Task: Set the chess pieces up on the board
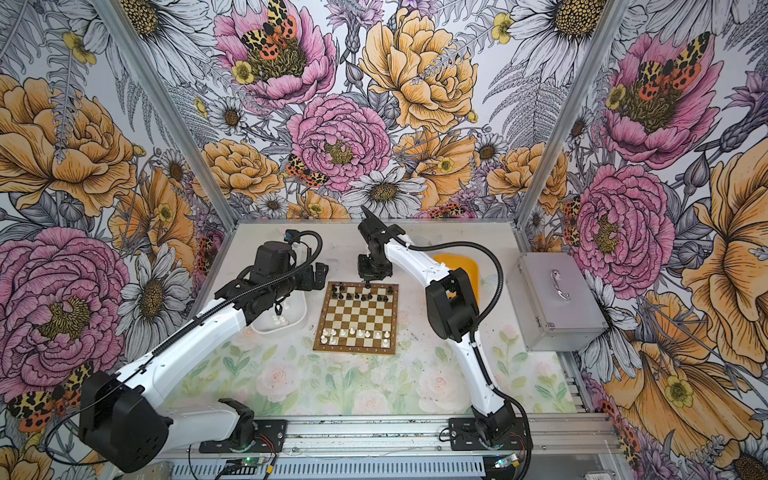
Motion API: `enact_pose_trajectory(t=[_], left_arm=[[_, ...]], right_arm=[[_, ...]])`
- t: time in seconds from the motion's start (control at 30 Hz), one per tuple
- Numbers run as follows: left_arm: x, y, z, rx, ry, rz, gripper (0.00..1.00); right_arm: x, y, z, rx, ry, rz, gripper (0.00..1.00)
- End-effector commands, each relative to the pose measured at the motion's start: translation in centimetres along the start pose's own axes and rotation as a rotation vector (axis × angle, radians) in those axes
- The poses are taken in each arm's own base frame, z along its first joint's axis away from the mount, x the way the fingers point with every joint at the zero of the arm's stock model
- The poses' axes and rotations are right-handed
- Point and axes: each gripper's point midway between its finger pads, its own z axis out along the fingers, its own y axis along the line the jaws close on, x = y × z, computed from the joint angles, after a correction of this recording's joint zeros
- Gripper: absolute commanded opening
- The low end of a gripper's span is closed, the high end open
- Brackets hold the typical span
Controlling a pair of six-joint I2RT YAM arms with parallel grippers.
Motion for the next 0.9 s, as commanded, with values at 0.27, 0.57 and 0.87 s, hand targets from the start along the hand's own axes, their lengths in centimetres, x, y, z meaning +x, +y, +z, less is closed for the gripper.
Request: enact_pose_trajectory(t=[0.27,0.57,0.87], left_arm=[[-1.4,-0.2,-0.5,0.020,-0.043,-0.013,0.99],[-1.3,-0.1,-0.5,0.017,-0.044,-0.019,0.99],[-1.4,-0.1,-0.8,0.018,-0.051,-0.019,0.99]], right_arm=[[0.2,0.4,0.7,0.015,0.007,-0.016,0.01],[0.6,0.1,1.0,0.028,0.021,-0.024,0.01],[0.8,0.0,1.7,0.033,0.033,-0.023,0.01]])
